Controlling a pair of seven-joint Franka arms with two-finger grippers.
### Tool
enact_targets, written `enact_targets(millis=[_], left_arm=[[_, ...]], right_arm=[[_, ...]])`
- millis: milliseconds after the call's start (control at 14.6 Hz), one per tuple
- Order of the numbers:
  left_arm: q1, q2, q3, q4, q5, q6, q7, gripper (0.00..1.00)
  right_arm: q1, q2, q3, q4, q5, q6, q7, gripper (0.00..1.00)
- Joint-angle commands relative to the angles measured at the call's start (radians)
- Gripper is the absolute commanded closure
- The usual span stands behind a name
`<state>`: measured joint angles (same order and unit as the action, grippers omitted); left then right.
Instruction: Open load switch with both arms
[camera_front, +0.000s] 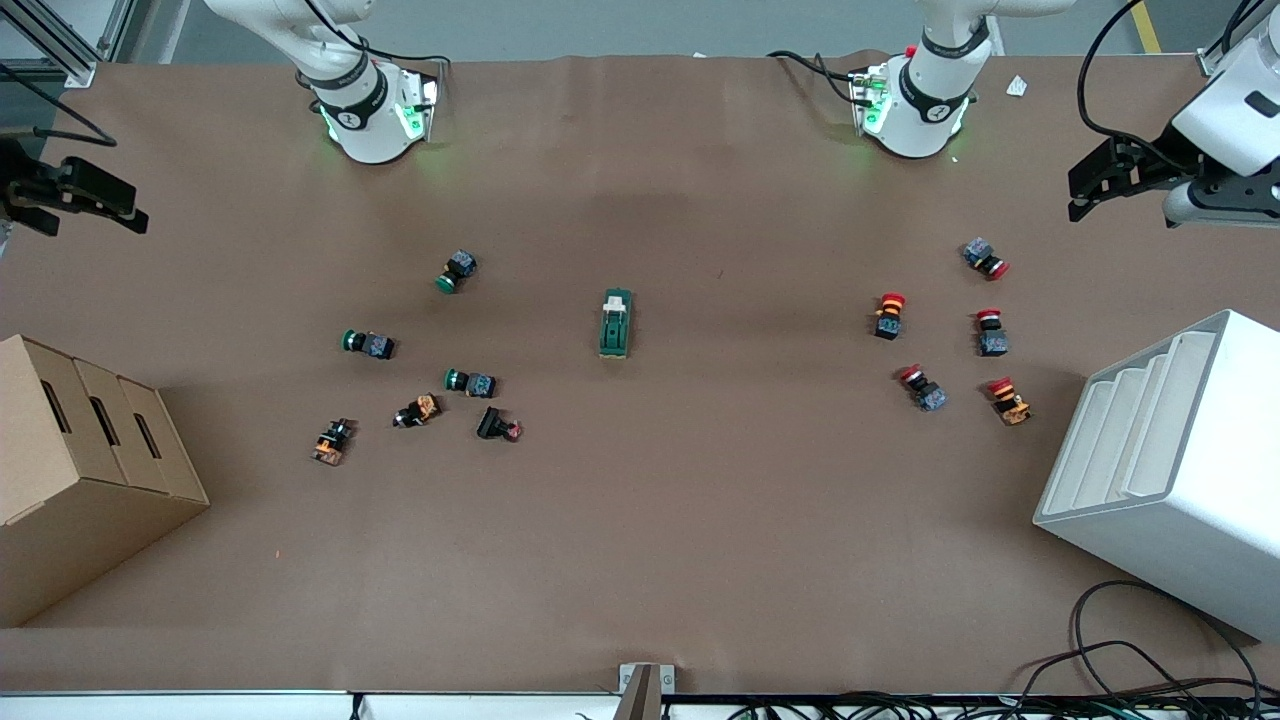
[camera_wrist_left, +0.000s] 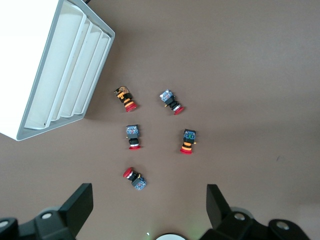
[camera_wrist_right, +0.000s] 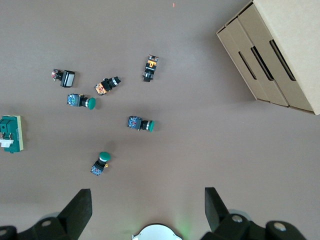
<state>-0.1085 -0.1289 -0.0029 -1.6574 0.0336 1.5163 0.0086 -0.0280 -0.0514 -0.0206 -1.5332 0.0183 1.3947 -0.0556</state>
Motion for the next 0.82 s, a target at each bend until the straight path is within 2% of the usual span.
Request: enact_targets(millis=[0, 752], left_arm=[[-0.007, -0.014, 0.017, -0.018, -0.058, 0.01, 0.013, 0.0], [-0.007, 0.012, 0.007, 0.025, -0.061, -0.001, -0.006, 0.0]], right_arm=[[-0.004, -0.039, 0.002, -0.044, 0.017, 0.024, -0.007, 0.0], [-0.003, -0.039, -0.004, -0.041, 0.038, 0.02, -0.007, 0.0]])
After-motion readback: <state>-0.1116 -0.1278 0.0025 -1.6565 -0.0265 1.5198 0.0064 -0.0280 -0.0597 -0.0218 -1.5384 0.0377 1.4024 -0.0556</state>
